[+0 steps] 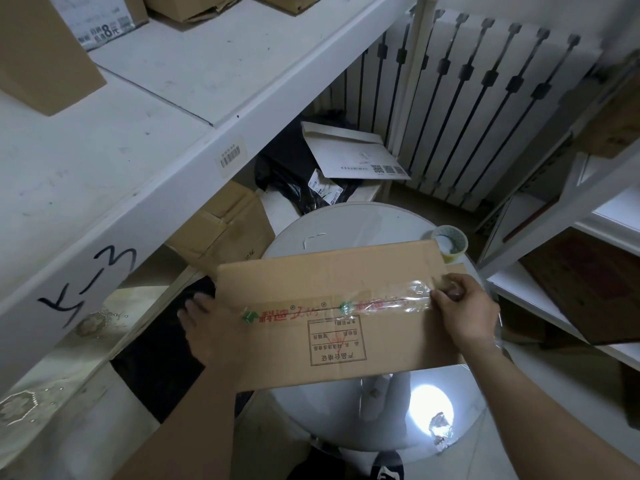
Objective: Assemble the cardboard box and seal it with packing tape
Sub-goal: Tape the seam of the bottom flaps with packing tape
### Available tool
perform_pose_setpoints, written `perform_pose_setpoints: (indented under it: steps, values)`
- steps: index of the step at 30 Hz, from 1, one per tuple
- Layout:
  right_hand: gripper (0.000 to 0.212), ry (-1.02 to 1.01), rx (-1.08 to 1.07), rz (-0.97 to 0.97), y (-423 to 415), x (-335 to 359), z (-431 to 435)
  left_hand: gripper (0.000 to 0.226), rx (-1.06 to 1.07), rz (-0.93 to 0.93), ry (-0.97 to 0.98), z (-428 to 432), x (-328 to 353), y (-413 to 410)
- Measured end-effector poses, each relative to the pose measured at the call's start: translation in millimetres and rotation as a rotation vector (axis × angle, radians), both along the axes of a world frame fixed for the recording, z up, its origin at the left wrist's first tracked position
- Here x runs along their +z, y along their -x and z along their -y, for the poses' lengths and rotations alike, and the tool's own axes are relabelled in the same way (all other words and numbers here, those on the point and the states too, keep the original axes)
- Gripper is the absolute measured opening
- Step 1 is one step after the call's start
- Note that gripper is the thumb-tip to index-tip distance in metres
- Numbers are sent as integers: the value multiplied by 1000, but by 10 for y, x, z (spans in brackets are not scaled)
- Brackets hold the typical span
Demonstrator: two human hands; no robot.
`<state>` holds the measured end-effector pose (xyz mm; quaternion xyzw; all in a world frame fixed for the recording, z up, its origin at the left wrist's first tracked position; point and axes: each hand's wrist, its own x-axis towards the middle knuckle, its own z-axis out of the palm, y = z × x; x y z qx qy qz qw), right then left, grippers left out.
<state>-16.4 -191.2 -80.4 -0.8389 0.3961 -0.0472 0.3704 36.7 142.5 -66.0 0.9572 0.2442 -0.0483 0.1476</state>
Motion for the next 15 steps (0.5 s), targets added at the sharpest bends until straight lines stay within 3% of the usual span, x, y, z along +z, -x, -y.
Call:
perform_pose_setpoints:
  steps: [1,5,8,11,15]
  values:
    - [40,-4,1,-1,0,9,1,58,-99,136,64,141,17,42]
    - [49,-39,-11,-3,6,52,13,60,-836,28,1,803,-86,198]
    - [51,-67,-23,-2,11,79,31,69,-1185,-50,-48,1204,-181,208]
    - [49,-100,-65,24,8,109,53,72,-1401,-152,-149,1523,-261,258]
    - [25,-274,-191,68,-7,85,157,72,-1373,-237,-139,1615,-352,283]
